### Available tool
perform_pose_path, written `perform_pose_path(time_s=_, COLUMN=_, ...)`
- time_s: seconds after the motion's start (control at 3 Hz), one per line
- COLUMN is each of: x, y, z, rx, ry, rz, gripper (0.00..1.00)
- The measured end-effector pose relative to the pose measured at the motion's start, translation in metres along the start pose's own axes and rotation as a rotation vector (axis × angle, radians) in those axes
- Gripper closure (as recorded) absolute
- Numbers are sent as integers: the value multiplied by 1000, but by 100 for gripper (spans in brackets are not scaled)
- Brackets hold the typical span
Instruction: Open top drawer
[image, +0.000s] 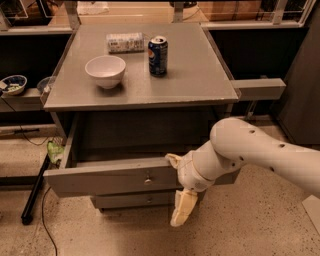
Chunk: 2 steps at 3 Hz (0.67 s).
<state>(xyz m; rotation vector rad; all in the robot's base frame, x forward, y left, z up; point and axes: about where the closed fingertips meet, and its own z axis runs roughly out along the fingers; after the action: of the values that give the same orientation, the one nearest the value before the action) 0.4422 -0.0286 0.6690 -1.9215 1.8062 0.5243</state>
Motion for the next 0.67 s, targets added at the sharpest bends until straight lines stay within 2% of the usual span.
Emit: perform_pose_path(time_s=0.67, x=2, y=31, z=-11, rx=-78, ry=-183, rz=-2, gripper=0)
